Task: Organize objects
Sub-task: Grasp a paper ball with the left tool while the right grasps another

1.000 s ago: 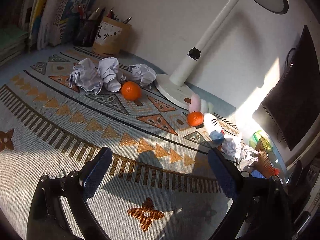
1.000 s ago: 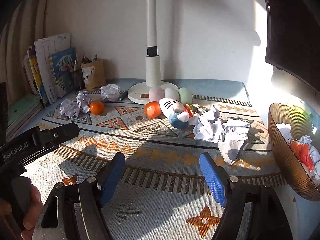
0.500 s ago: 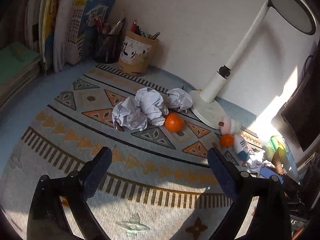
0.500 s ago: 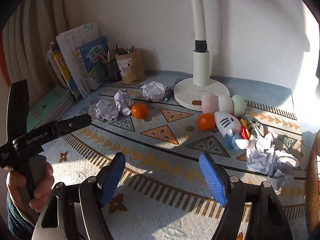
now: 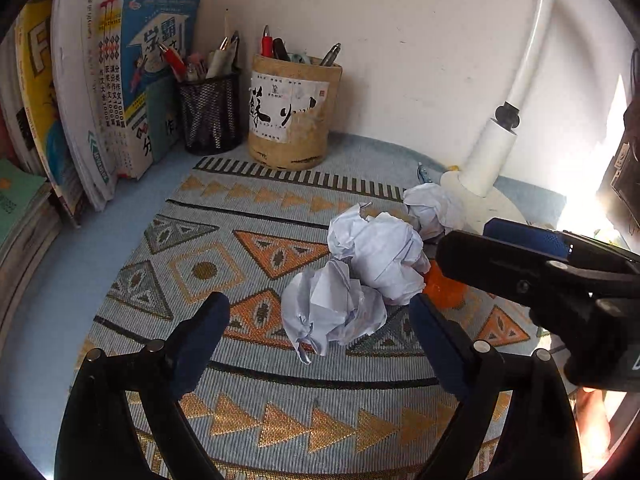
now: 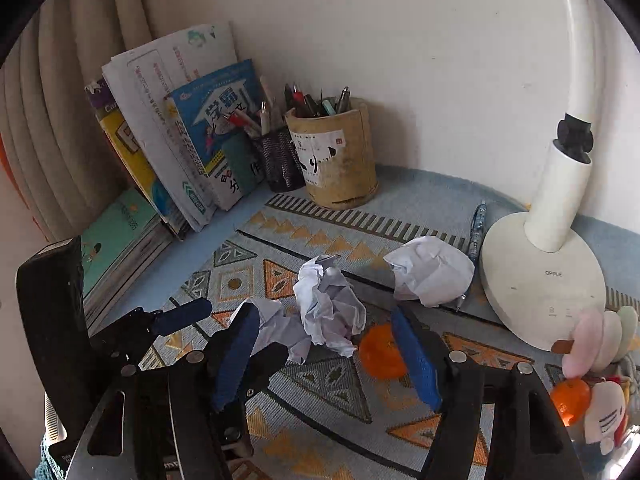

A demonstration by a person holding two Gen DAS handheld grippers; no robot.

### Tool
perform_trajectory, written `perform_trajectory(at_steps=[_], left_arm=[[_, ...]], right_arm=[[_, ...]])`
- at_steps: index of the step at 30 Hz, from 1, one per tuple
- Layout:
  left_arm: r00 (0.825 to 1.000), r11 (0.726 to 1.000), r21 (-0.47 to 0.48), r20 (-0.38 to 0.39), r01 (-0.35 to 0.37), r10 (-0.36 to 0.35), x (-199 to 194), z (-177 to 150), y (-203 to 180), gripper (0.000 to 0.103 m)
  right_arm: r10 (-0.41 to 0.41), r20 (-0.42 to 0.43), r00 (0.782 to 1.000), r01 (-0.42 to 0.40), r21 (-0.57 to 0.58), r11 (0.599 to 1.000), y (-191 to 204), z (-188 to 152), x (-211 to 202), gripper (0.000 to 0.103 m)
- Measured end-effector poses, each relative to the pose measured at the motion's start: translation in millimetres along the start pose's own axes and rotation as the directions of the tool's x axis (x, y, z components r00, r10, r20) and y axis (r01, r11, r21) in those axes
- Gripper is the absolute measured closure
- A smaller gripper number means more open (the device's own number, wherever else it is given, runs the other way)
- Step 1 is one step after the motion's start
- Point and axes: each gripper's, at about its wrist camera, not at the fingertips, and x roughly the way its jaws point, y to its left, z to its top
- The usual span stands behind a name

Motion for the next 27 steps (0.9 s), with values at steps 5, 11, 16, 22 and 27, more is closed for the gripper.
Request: perform_trajectory(at_steps=[5,11,16,22,27], left_arm=[[0.999,1.0,-0.005,-0.046,-0.029,0.029,13,-4,3,0.033],[0.999,1.0,0.008,-0.043,0.025,-0.025,11,-7,1,0.062],[1.0,0.997,0.068,0.013,0.019,-0.02,-4,-13,-10,0.064],[0.992,0.99,0.119,0.095,0.072,-0.084,-52,-21,-50,0.063],[0.987,0.984,0.128,0.092,0.121,-0.133,-83,-37,-92,0.063]], right_arm=[[0.028,-0.07,0.997,-0.028,0.002,1.0,-4,12,41,0.038],[0.014,-0.089,0.996,-0.014,0.001,1.0,-3,10,55,0.072],[0.059,0.003,0.998,-0.059,0.027,0.998,-11,9,15,0.086],[0.043,0.081,0.996,-0.046,0.034,0.998,-21,-12,-67,0.086],[-0.021,0.06,0.998,0.022,-0.01,1.0,-33,-72,-142,0.086]])
